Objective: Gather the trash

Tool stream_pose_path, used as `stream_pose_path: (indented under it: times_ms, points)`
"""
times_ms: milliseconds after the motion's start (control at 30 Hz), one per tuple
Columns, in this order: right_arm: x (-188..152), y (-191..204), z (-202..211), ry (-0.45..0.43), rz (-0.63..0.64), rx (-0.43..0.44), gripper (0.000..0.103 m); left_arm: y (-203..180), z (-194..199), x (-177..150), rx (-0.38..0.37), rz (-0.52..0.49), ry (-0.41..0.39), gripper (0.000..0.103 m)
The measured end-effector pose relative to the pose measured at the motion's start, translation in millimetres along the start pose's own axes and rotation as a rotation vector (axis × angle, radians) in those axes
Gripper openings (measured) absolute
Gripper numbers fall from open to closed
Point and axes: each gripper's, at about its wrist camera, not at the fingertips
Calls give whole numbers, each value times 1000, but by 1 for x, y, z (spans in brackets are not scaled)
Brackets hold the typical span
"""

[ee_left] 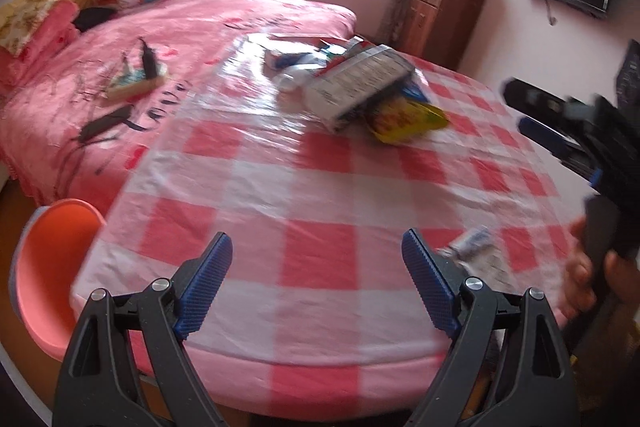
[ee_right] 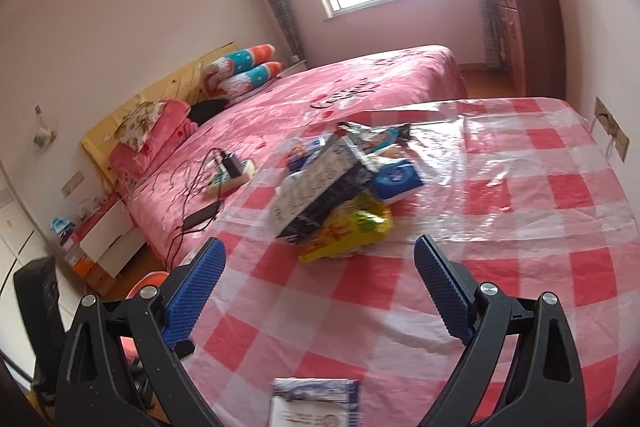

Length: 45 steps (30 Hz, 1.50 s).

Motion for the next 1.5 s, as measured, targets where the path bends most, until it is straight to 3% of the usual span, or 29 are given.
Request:
stream_pose_path:
  times_ms: [267,467,700,1000,1067,1233,1500]
  points:
    - [-9,-31,2,15,-18,-81,94,-46,3,-22,-135,-53,112,87]
    - [-15,-54,2,27,-45,-105,94,-77,-3,-36,-162,-100,183,87]
    - [-25,-76,-10,68,-105,-58,94,-94,-22,-44,-120,-69,280,87]
    - [-27,-93,-25,101,-151,18,94,-112,-43,-40,-27,-70,311,86]
    - [-27,-95,-25,98,-154,27,94,-115,-46,-39,-20,-70,319,85]
    - [-26,-99,-30,104,-161,50,94,-118,-55,-39,23,-70,337,69]
    - [-22,-93,-40,108,-164,119,94,-115,-59,-34,17,-60,319,62]
Point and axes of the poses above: each gripper's, at about its wrist camera, not at the fingertips, and z roughly against the way its jaws point, y to its left, x to its top, and after that the axes turned 11 degrees about z, right-handed
